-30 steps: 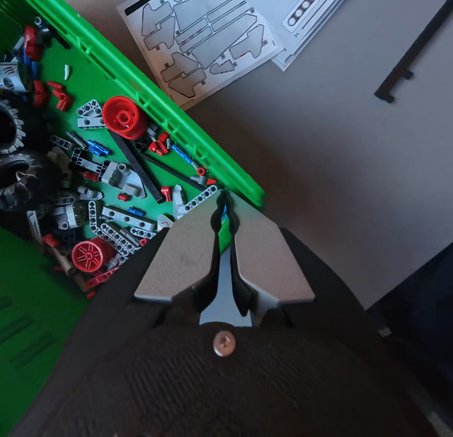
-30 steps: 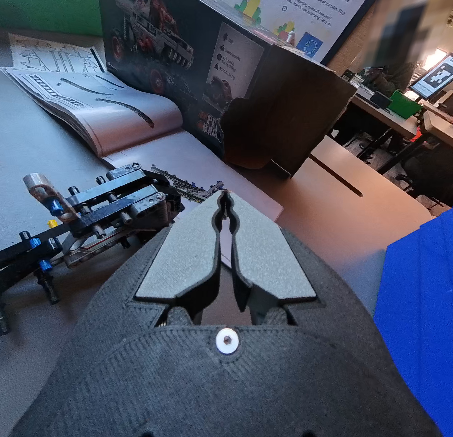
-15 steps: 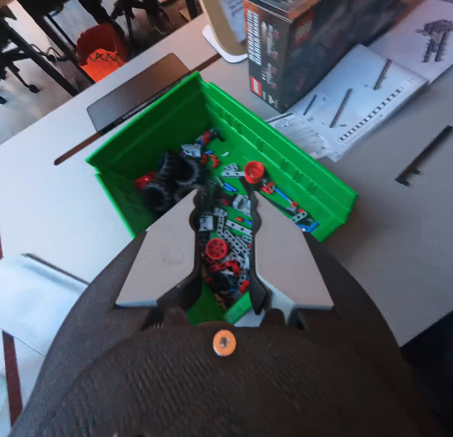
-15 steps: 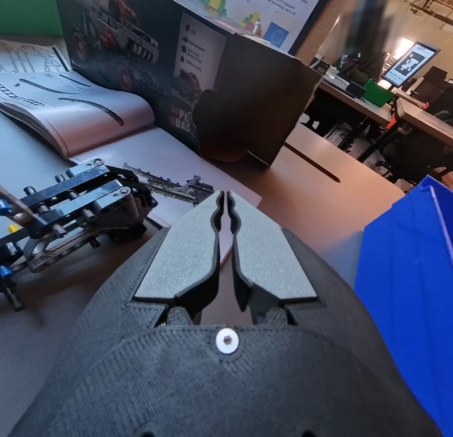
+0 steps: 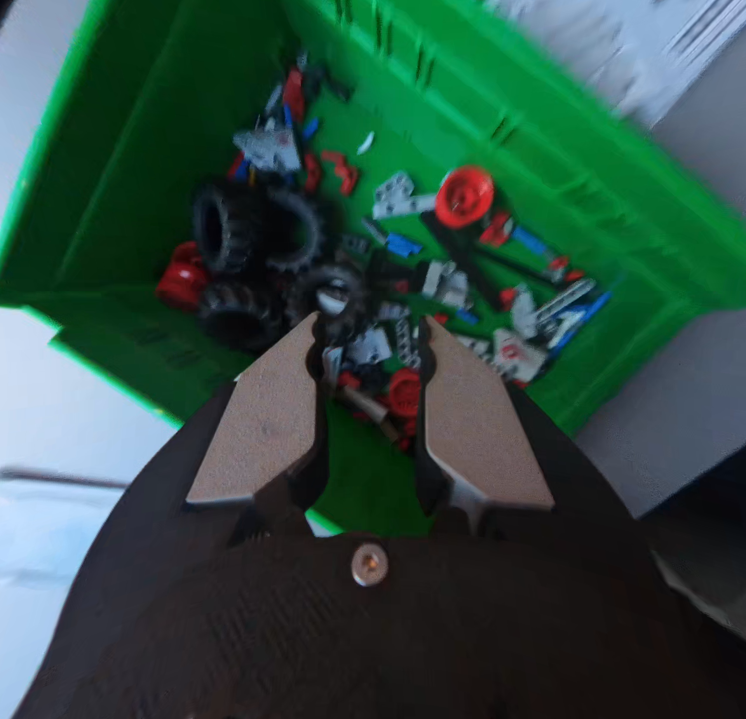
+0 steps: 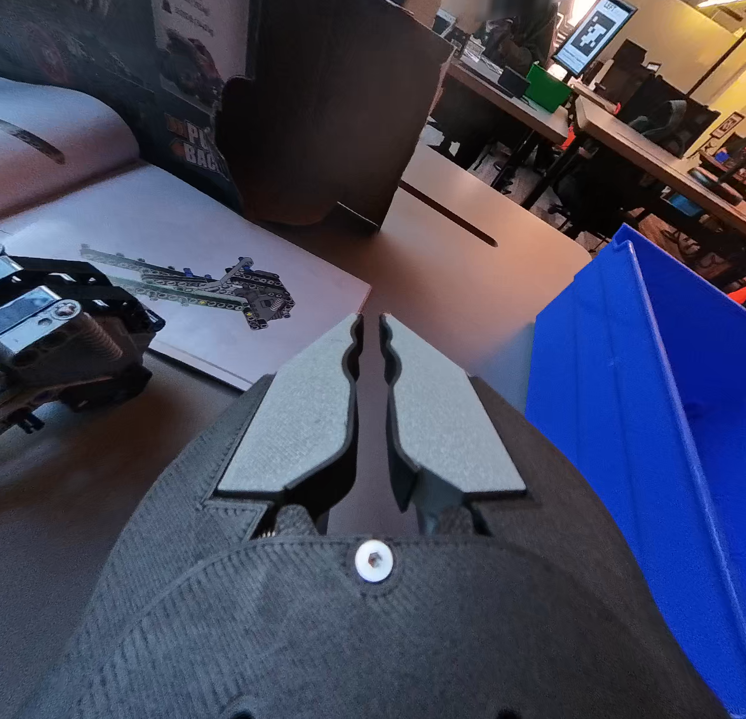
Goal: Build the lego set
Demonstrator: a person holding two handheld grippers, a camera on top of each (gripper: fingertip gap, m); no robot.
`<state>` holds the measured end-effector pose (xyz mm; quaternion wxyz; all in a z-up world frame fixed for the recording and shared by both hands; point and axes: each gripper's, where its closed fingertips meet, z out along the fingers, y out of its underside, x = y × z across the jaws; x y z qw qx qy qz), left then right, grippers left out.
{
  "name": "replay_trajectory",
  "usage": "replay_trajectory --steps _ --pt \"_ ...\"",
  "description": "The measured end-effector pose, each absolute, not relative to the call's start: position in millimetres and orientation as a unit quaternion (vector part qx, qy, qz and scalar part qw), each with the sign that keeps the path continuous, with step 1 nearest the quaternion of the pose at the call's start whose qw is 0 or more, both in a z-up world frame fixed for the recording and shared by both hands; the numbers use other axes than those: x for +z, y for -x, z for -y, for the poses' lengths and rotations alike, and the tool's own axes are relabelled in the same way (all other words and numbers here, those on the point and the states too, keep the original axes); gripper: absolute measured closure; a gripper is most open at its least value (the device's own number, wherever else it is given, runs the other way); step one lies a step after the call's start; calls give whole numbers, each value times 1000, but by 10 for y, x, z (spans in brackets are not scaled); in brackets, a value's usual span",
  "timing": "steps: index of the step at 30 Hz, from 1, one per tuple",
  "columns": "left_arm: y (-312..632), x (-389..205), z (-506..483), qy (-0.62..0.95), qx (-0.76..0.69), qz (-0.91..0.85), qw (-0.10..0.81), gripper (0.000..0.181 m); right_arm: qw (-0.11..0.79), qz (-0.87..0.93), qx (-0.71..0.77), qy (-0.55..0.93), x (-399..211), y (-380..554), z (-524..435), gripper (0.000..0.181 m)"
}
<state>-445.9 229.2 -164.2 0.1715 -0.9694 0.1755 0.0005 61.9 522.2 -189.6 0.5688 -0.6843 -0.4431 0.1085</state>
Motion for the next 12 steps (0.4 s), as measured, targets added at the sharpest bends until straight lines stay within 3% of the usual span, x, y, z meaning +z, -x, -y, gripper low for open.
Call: replay_trajectory --steps 3,8,12 --pt "4799 -1632 -2259 966 81 -183 162 133 566 436 106 691 -1906 -636 -5252 176" --pt "4877 -1532 -2273 969 46 -178 162 127 560 436 81 700 -1955 -656 -5302 175" --pt "5014 -1762 -2192 980 59 -167 86 135 561 436 74 700 -1958 -667 -5313 176"
